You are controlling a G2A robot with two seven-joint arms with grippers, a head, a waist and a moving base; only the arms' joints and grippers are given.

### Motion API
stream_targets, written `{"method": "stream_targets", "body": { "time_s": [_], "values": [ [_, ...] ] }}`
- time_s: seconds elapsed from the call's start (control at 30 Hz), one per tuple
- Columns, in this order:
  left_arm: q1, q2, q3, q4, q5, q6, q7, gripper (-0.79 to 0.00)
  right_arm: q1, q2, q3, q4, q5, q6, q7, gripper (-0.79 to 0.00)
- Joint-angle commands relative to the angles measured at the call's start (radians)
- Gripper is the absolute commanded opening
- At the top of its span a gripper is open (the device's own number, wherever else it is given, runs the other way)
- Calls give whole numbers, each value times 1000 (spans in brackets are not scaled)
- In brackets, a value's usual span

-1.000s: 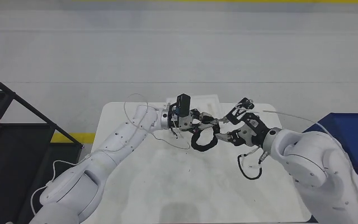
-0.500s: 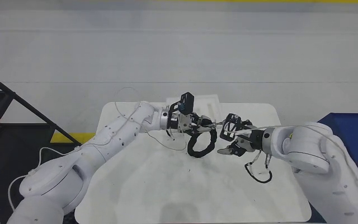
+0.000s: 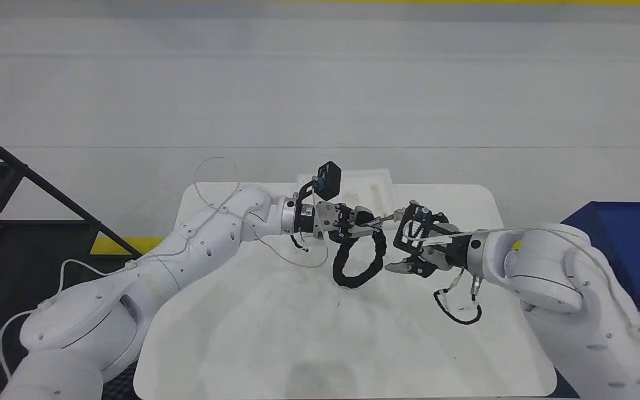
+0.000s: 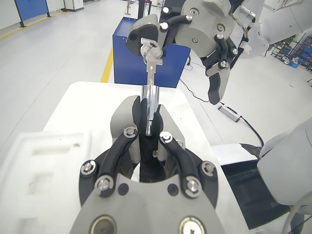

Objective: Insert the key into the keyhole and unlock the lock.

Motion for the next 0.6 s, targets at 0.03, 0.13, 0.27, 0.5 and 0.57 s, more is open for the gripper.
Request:
{"method": "stream_targets", "body": {
  "time_s": [0.03, 0.13, 0.27, 0.5, 0.57],
  "values": [
    [-4, -8, 6, 8, -18, 0, -18, -785, 1, 2, -12, 4, -13, -13, -10, 0],
    [-5, -15, 9, 16, -25, 0, -28, -785, 6, 4, -25, -1, -22, -23, -19, 0],
    [-7, -25, 11, 27, -31, 0, -37, -785, 15, 6, -43, -1, -27, -28, -19, 0],
    [-10, -36, 10, 35, -18, 0, -31, -785, 47, 8, -78, 34, -4, -26, 3, 0],
    [-10, -39, 10, 36, -12, 0, -31, -785, 54, 9, -80, 43, -3, -24, -1, 0]
  ]
}}
